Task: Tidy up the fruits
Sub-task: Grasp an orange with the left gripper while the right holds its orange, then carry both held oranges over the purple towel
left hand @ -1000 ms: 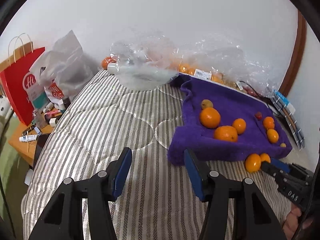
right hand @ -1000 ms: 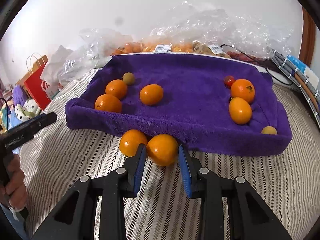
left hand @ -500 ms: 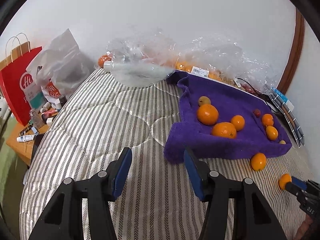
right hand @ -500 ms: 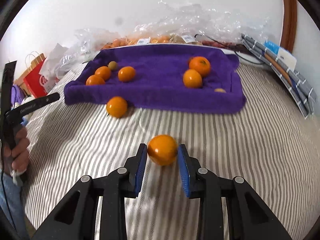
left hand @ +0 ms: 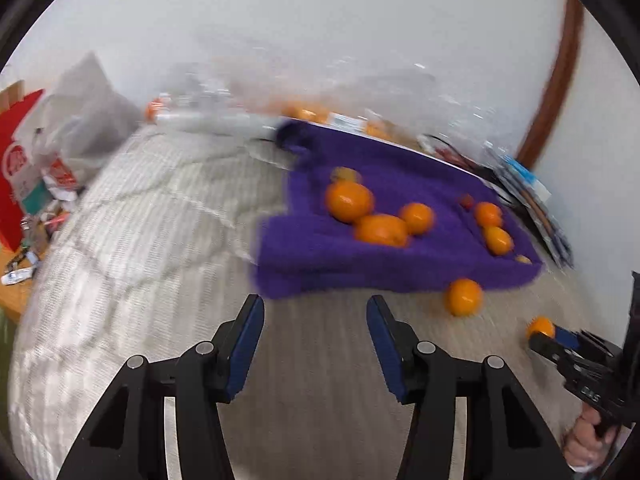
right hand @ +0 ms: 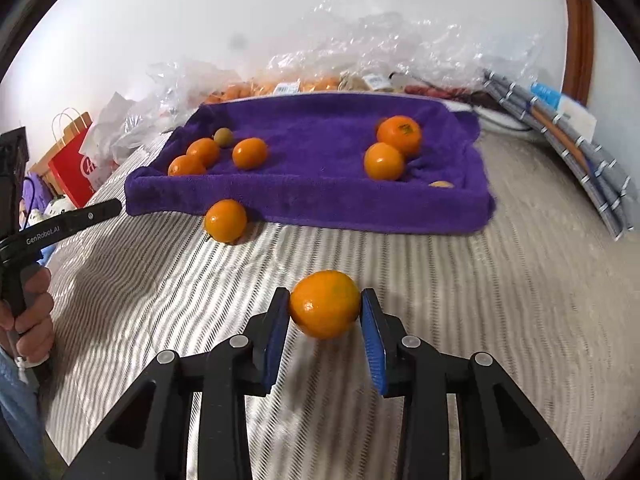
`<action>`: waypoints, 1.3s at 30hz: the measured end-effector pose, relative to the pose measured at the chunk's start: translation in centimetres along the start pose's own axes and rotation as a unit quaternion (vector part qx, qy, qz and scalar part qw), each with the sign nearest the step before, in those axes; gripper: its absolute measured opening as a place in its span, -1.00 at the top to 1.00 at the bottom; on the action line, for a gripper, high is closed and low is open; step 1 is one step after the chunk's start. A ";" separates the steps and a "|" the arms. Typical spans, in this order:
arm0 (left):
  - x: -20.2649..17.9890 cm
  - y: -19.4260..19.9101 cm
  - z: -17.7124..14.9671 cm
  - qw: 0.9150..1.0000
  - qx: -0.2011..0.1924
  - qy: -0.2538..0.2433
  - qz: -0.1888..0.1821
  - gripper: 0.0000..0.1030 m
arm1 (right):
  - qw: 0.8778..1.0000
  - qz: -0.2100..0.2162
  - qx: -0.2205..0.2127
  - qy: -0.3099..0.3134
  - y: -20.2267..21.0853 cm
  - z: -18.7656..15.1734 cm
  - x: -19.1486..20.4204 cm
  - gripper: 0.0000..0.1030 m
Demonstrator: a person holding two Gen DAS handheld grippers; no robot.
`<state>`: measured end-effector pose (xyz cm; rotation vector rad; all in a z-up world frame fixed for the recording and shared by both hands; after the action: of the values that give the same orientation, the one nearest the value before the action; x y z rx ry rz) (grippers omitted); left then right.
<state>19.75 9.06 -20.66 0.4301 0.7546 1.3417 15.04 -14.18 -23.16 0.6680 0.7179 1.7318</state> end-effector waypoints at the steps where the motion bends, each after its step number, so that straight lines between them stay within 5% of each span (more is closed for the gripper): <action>1: -1.1 0.0 -0.1 1.000 0.004 -0.008 -0.004 0.02 | 1.000 -0.004 -0.003 0.000 0.4 -0.1 -0.5 0.31; 5: -6.6 -0.8 -0.3 0.998 0.018 -0.048 -0.030 0.02 | 1.000 -0.025 -0.011 -0.012 1.4 -0.8 -2.9 0.31; 12: -11.7 -4.9 -1.2 0.996 0.049 -0.078 -0.005 0.02 | 0.999 -0.027 -0.029 -0.036 3.4 -2.2 -5.7 0.31; 18: -12.3 -6.2 -1.3 0.996 0.050 -0.076 0.021 0.41 | 0.998 -0.012 -0.033 -0.050 3.7 -2.3 -6.1 0.31; 33: -10.2 -1.1 -0.2 0.999 0.014 -0.043 0.014 0.41 | 0.997 -0.012 -0.039 -0.066 4.1 -2.0 -6.7 0.31; 39: -8.4 0.9 1.7 1.000 -0.005 -0.025 0.017 0.41 | 0.996 -0.014 -0.056 -0.064 5.7 0.6 -6.7 0.31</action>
<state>19.95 1.29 -16.83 0.4687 0.7030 1.3605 13.55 -21.87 -19.06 0.6820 0.5339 1.6745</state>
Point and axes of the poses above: each gripper's, at about its wrist camera, not at the fingertips, and y roughly against the way its jaws point, x to its left, z to its top, the point moved 8 cm from there along -y, roughly the way its jaws point, and after that the axes turned 1 degree about -x, right-handed, at the moved point
